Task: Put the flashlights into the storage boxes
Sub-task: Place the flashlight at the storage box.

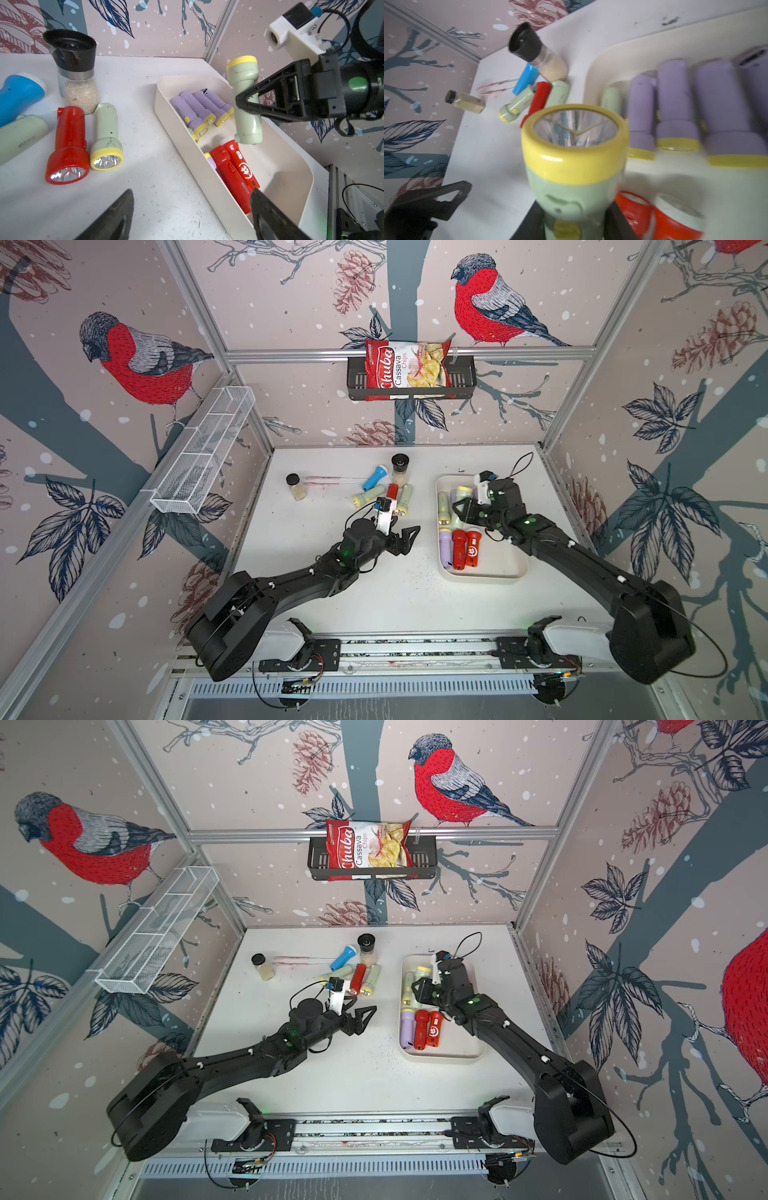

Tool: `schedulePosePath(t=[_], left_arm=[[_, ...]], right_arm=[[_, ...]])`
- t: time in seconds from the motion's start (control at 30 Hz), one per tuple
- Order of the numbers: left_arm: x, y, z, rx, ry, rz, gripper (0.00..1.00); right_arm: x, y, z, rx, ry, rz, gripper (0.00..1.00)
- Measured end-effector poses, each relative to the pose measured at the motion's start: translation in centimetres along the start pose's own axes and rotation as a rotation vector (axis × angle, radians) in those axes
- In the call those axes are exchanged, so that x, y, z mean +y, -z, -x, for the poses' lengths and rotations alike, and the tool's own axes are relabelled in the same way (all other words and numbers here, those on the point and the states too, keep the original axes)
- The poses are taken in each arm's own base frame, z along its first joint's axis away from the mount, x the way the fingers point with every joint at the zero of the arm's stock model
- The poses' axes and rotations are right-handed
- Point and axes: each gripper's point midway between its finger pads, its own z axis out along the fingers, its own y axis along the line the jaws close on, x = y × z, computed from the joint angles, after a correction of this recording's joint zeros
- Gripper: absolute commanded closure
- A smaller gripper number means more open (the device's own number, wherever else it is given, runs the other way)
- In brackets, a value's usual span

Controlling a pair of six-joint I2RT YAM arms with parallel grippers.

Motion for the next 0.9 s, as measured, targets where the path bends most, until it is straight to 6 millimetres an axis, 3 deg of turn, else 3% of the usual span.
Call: schedulePosePath(t=[0.3, 0.6, 0.9], left_arm=[[-0.5, -2.0, -0.4, 0.047, -0.023, 0.013, 0.14], [-0.5, -3.2, -0.3, 0.064, -0.041, 0.019, 0.14], [-0.3, -3.5, -0.8, 0.081, -0.056, 0.024, 0.14]], right_arm=[[-6.9, 1.1, -1.7, 0.136, -0.063, -0.109, 0.65], [-9.1, -0.5, -4.4, 0.297, -0.069, -0.185, 0.64], [-12.3, 0.3, -5.9, 0.346, -0.138, -0.254, 0.62]])
